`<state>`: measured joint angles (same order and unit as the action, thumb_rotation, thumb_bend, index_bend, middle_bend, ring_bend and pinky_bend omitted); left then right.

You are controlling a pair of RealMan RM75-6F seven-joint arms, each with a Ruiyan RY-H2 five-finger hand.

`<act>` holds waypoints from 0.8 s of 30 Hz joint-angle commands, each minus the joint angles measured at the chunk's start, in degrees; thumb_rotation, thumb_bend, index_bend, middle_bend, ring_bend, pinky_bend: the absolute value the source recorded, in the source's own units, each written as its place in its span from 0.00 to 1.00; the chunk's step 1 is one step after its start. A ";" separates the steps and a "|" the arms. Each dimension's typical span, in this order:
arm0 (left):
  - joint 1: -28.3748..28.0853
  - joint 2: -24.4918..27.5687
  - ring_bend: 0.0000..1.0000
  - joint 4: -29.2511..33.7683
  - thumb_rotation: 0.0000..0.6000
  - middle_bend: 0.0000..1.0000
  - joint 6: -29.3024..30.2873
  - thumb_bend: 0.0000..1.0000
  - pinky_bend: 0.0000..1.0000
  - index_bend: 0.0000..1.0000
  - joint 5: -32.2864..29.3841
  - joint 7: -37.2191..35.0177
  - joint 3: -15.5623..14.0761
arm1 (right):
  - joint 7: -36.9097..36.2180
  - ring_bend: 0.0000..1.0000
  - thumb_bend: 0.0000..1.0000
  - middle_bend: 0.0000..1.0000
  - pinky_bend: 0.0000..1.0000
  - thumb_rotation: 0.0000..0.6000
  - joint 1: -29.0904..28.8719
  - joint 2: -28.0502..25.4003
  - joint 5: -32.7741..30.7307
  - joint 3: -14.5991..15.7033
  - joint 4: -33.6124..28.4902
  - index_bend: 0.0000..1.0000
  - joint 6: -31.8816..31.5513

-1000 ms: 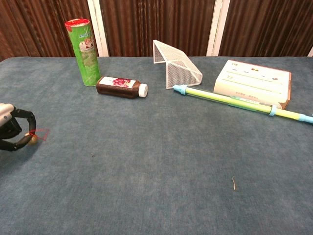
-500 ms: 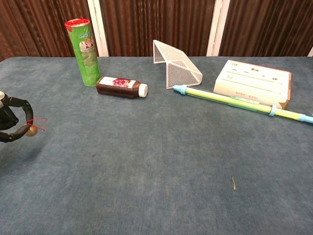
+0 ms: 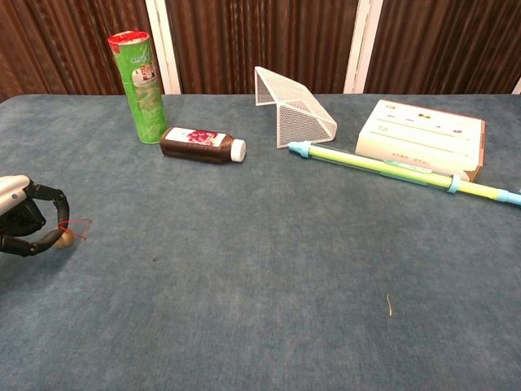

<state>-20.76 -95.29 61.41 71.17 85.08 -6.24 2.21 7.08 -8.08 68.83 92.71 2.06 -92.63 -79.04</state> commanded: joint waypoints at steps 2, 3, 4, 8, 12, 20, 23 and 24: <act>-0.09 -0.04 0.92 -0.31 1.00 0.99 -0.86 0.50 1.00 0.48 -0.40 -0.12 -0.20 | 0.04 0.00 0.18 0.00 0.00 1.00 0.01 0.00 0.04 0.02 -0.02 0.00 -0.05; -0.10 0.03 0.91 -0.31 1.00 0.99 -0.92 0.50 1.00 0.45 -0.40 -0.10 -0.23 | 0.06 0.00 0.18 0.00 0.00 1.00 0.01 0.03 0.01 0.01 -0.01 0.00 -0.04; -0.10 0.10 0.91 -0.30 1.00 0.98 -0.93 0.49 1.00 0.40 -0.39 -0.03 -0.26 | 0.04 0.00 0.18 0.00 0.00 1.00 0.00 0.03 0.02 0.03 -0.03 0.00 -0.02; 0.00 0.62 0.91 0.16 1.00 0.95 -0.60 0.45 1.00 0.18 -0.16 0.48 -0.42 | 0.03 0.00 0.18 0.00 0.00 1.00 0.00 0.02 0.10 0.07 -0.05 0.00 -0.05; 0.89 3.03 0.91 2.56 1.00 0.93 0.60 0.45 1.00 0.08 0.58 1.67 -1.35 | -0.12 0.00 0.18 0.00 0.00 1.00 0.07 -0.12 0.26 0.10 -0.16 0.00 -0.29; 10.08 17.64 0.10 16.19 1.00 0.09 13.43 0.45 0.25 0.00 3.10 7.69 -5.77 | -0.42 0.00 0.18 0.00 0.00 1.00 0.86 -1.33 -0.12 0.19 -1.16 0.00 -1.32; 15.01 21.56 0.00 19.68 1.00 0.00 24.24 0.44 0.03 0.01 8.59 1.58 -7.87 | 0.81 0.00 0.18 0.00 0.00 1.00 1.31 -1.67 -0.37 0.14 -1.98 0.00 -1.87; 15.75 22.29 0.00 19.75 1.00 0.00 25.87 0.44 0.01 0.02 9.68 0.67 -8.28 | 0.98 0.00 0.18 0.00 0.00 1.00 1.40 -1.79 -0.19 0.22 -2.17 0.00 -2.02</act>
<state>-10.67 -77.99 76.51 87.37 89.60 -1.60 -3.22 7.90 -6.82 67.17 92.46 2.24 -94.63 -80.92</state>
